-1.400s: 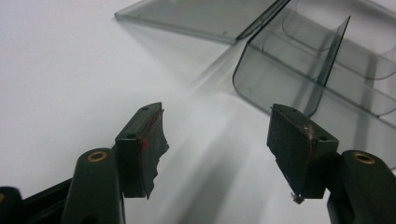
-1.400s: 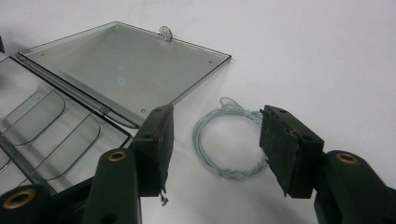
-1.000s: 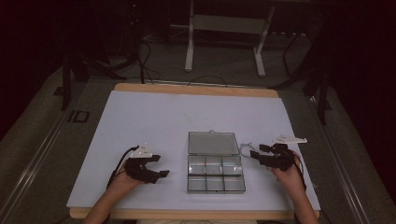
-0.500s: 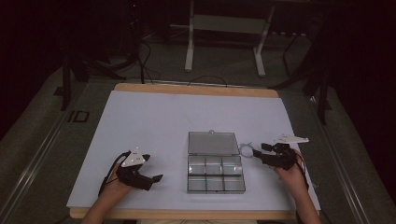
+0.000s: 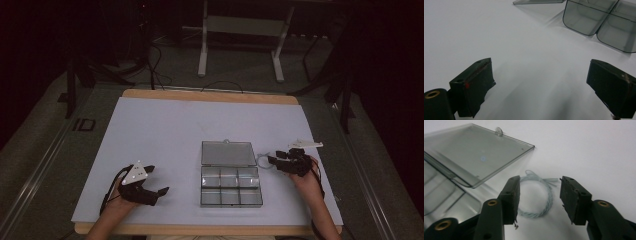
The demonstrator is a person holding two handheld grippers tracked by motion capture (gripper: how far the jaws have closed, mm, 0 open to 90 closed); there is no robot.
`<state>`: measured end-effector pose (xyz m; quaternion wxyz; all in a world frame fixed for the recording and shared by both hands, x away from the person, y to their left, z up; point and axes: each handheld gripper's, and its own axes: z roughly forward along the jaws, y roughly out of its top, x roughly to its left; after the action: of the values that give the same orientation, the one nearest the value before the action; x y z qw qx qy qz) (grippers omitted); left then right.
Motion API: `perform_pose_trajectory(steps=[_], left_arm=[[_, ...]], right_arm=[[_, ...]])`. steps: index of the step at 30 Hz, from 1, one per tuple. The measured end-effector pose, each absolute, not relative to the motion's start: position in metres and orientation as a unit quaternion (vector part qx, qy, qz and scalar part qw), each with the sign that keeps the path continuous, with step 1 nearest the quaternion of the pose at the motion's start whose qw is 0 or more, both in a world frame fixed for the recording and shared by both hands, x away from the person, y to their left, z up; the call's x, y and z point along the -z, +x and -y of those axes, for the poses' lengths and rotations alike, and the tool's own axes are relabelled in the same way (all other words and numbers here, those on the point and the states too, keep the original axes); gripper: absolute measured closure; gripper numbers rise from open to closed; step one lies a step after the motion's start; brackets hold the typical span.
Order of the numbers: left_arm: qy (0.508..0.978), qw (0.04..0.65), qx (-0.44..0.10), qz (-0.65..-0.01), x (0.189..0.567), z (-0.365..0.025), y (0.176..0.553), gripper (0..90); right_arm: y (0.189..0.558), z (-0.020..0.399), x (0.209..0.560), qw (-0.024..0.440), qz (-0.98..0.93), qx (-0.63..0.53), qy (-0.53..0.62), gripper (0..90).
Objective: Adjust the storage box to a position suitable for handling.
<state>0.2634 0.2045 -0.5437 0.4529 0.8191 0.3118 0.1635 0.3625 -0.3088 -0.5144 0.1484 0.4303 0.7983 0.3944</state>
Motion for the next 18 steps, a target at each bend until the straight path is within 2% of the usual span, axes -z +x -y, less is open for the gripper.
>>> perform_pose_trajectory(steps=[9, 15, 18], left_arm=[[0.817, 0.456, -0.167, -0.311, 0.544, -0.205, 0.263, 7.2], [0.816, 0.458, -0.167, -0.311, 0.544, -0.205, 0.262, 7.2], [0.816, 0.458, -0.169, -0.309, 0.544, -0.205, 0.262, 7.2]], right_arm=[[0.382, 0.304, 0.535, 0.149, -0.808, -0.364, 0.438, 66.7], [0.381, 0.299, 0.534, 0.182, -0.826, -0.336, 0.414, 76.2], [0.382, 0.297, 0.533, 0.183, -0.828, -0.329, 0.416, 83.7]])
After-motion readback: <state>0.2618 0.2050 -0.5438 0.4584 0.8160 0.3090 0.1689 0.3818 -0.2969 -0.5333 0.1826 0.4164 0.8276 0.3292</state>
